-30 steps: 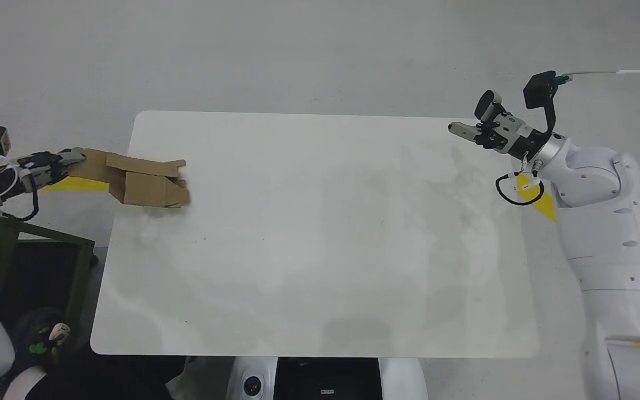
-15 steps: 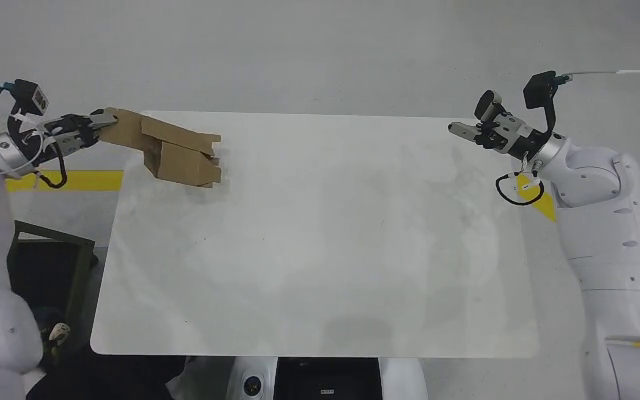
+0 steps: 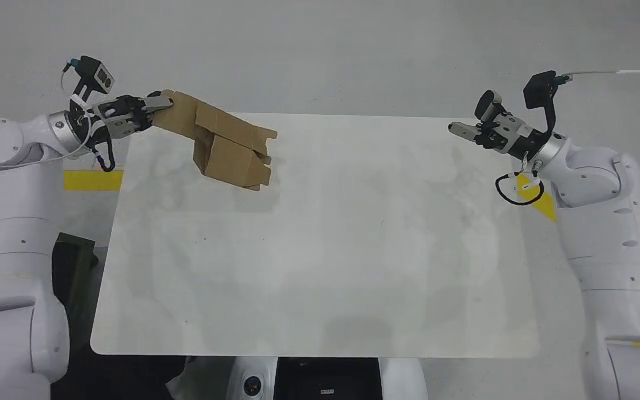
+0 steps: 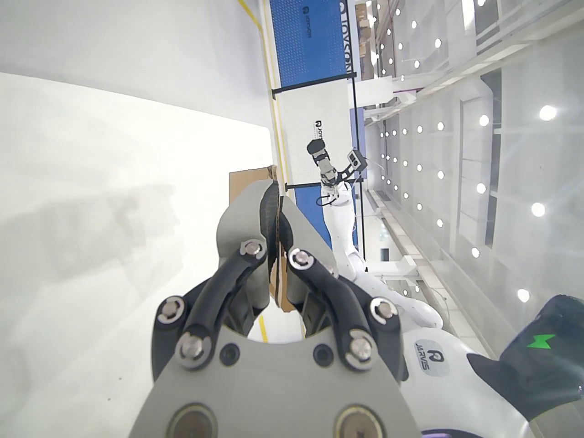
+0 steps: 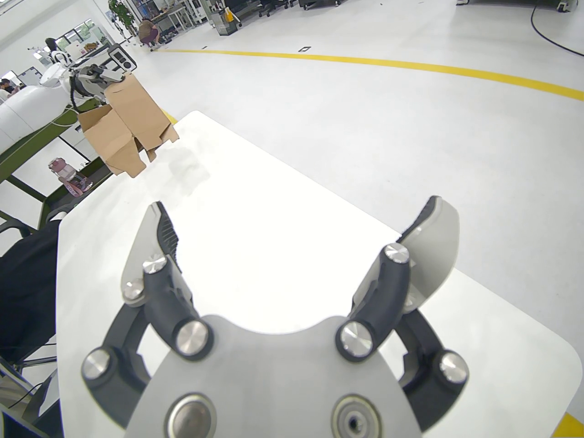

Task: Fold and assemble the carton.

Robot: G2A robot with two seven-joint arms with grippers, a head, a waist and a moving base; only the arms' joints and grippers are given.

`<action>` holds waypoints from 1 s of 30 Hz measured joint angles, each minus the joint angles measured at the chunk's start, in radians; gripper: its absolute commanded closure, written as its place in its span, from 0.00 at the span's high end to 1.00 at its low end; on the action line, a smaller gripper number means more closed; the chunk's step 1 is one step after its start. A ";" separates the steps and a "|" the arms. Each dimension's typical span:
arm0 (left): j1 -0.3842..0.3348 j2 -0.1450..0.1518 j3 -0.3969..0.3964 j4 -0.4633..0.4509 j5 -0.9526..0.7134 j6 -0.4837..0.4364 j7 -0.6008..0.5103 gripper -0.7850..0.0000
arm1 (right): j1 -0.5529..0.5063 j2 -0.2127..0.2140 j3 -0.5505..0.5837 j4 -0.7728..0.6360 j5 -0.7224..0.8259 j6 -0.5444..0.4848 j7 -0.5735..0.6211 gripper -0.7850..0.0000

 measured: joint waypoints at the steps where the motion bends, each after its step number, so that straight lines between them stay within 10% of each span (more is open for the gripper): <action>1: -0.001 -0.004 0.010 -0.014 -0.009 0.005 0.003 0.00 | 0.000 0.000 0.000 0.000 0.000 0.000 0.000 1.00; 30: -0.112 -0.123 0.391 -0.181 -0.037 -0.139 -0.014 0.00 | 0.000 0.000 0.000 0.000 0.000 0.000 0.000 1.00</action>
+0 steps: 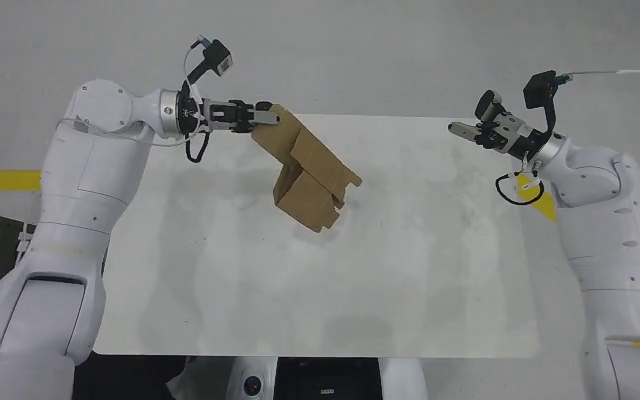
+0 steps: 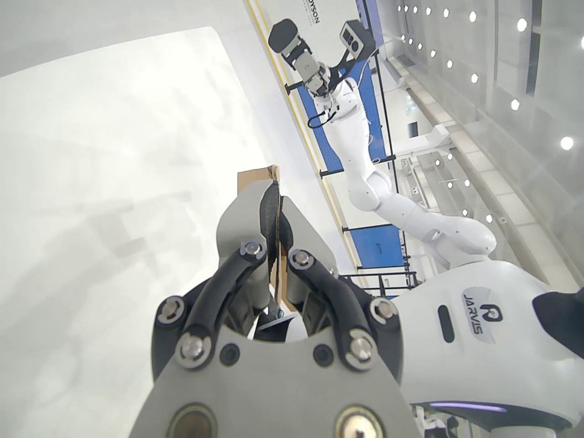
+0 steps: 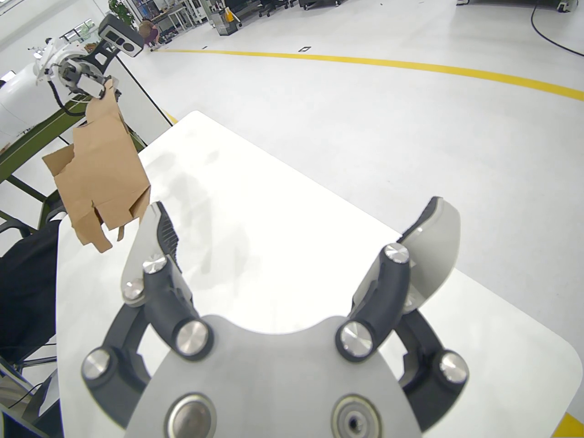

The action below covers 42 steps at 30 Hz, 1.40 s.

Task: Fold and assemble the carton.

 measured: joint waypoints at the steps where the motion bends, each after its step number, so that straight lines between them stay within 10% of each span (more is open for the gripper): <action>1: 0.008 0.000 0.001 -0.011 -0.005 -0.006 -0.008 0.00 | 0.000 0.000 0.000 0.000 0.000 0.000 0.000 1.00; 11: 0.091 0.029 0.013 -0.182 -0.010 0.024 -0.044 0.00 | -0.022 -0.001 -0.020 -0.026 0.034 0.017 0.013 1.00; 23: 0.109 0.068 0.083 -0.281 -0.036 0.024 -0.044 0.00 | 0.063 -0.025 -0.248 0.026 0.473 -0.010 0.376 1.00; 42: 0.064 0.124 0.191 -0.266 -0.143 -0.013 -0.007 0.00 | 0.265 -0.030 -0.827 0.011 0.786 -0.094 0.288 1.00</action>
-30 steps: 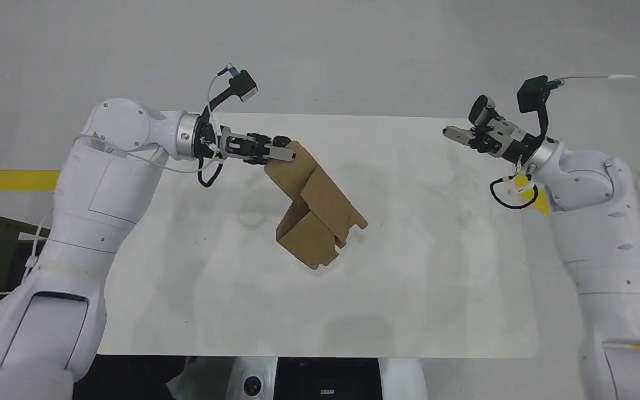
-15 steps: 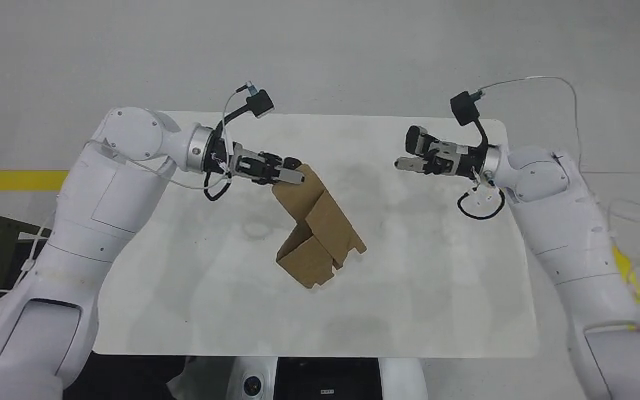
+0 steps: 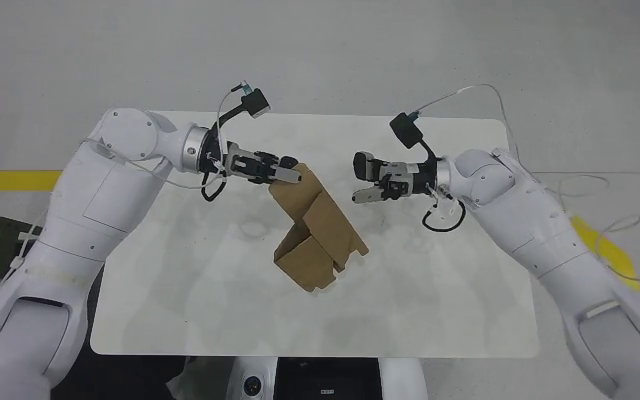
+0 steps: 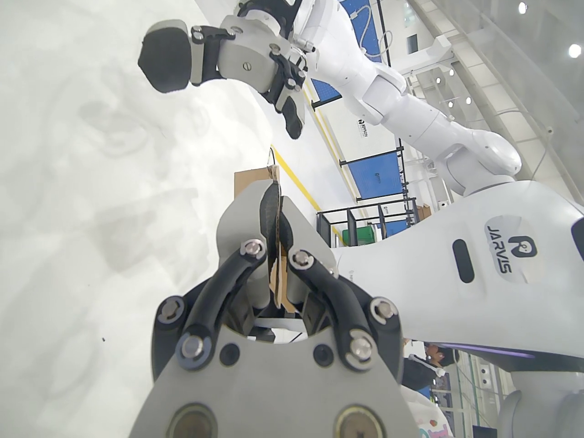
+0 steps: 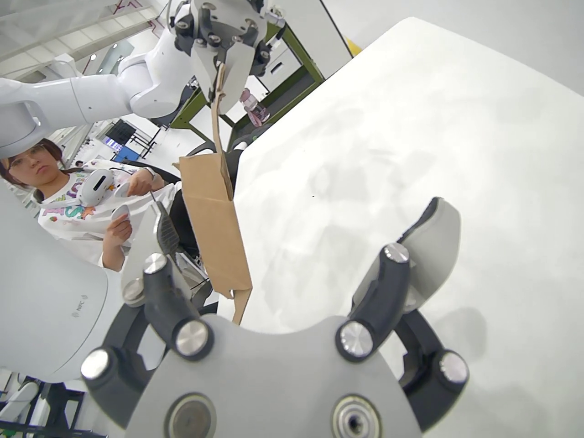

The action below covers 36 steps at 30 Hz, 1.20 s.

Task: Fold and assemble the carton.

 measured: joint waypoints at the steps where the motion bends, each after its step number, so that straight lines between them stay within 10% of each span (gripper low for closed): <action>1: -0.001 0.002 0.002 0.001 -0.005 -0.001 0.001 0.00 | 0.010 -0.001 -0.021 -0.002 0.011 0.000 0.000 1.00; 13: -0.012 0.023 0.038 -0.001 -0.041 -0.007 0.008 0.00 | 0.095 -0.023 -0.215 -0.026 0.121 0.001 0.001 1.00; 22: -0.021 0.033 0.060 -0.001 -0.070 -0.005 0.005 0.00 | 0.136 -0.035 -0.292 -0.028 0.134 0.001 0.001 0.49; 31: -0.031 0.039 0.077 0.004 -0.092 0.001 -0.001 0.00 | 0.155 -0.044 -0.327 -0.030 0.148 0.001 0.001 0.32; 36: -0.036 0.041 0.085 0.008 -0.103 0.004 -0.004 0.00 | 0.160 -0.046 -0.340 -0.033 0.157 0.001 0.001 0.00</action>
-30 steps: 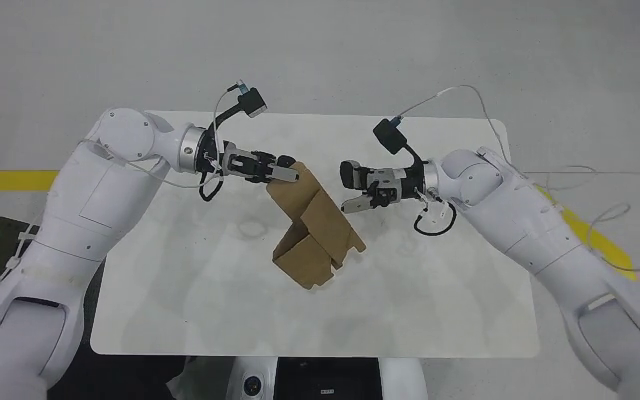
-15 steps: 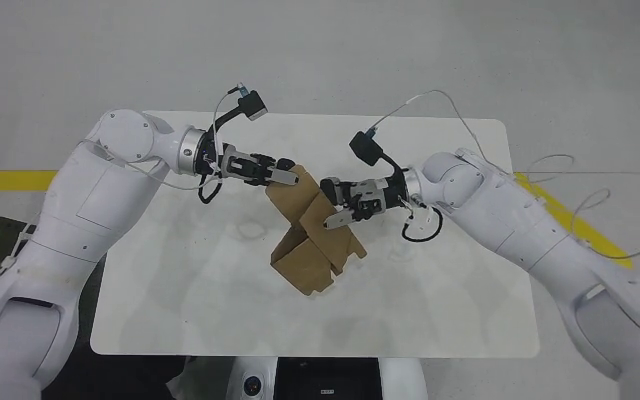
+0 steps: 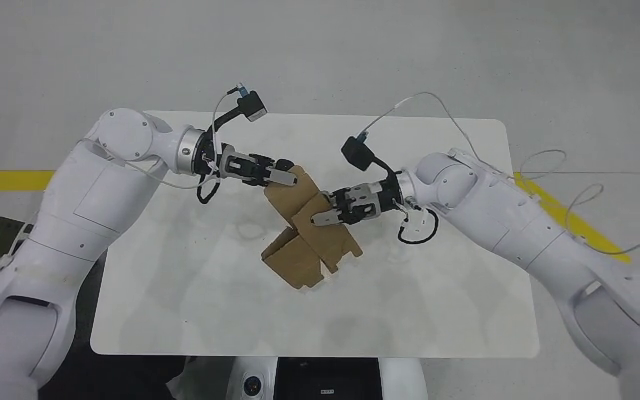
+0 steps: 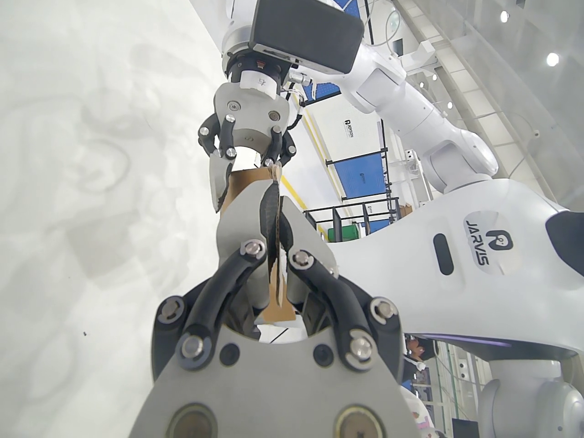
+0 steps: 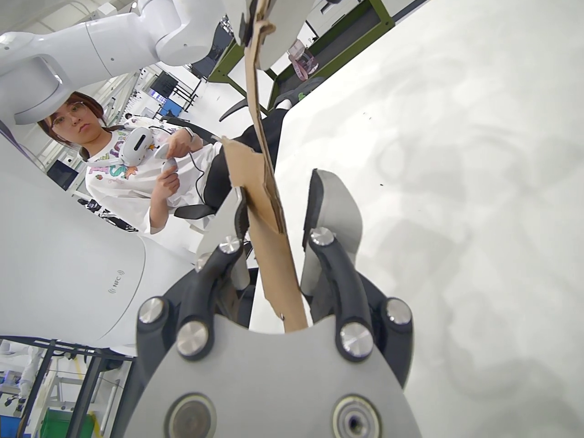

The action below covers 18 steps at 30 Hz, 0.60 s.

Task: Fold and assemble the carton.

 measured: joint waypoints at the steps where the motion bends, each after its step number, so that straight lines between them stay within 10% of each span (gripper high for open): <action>1: -0.001 0.000 0.001 0.001 0.000 0.000 0.000 0.00 | 0.001 0.000 -0.002 -0.001 0.002 0.000 0.000 0.00; 3: -0.003 0.001 0.004 0.003 0.001 -0.002 0.001 0.00 | 0.002 -0.001 -0.005 -0.003 0.009 0.000 0.000 0.00; 4: -0.003 0.001 0.005 0.005 0.001 -0.002 0.002 0.16 | 0.002 -0.001 -0.007 -0.004 0.012 0.000 0.000 0.00; 5: -0.004 0.002 0.006 0.007 0.000 -0.002 0.002 0.42 | 0.002 -0.001 -0.008 -0.005 0.015 0.000 0.000 0.00; 6: -0.006 0.002 0.008 0.010 -0.002 -0.003 0.003 0.90 | 0.002 -0.001 -0.009 -0.006 0.019 0.000 0.000 0.00; 7: -0.007 0.002 0.009 0.011 -0.003 -0.004 0.004 1.00 | 0.002 -0.001 -0.009 -0.006 0.022 0.000 0.000 0.00; 18: -0.031 0.002 -0.025 0.092 -0.046 -0.047 0.047 1.00 | -0.003 0.003 -0.001 0.006 0.075 0.000 0.000 0.00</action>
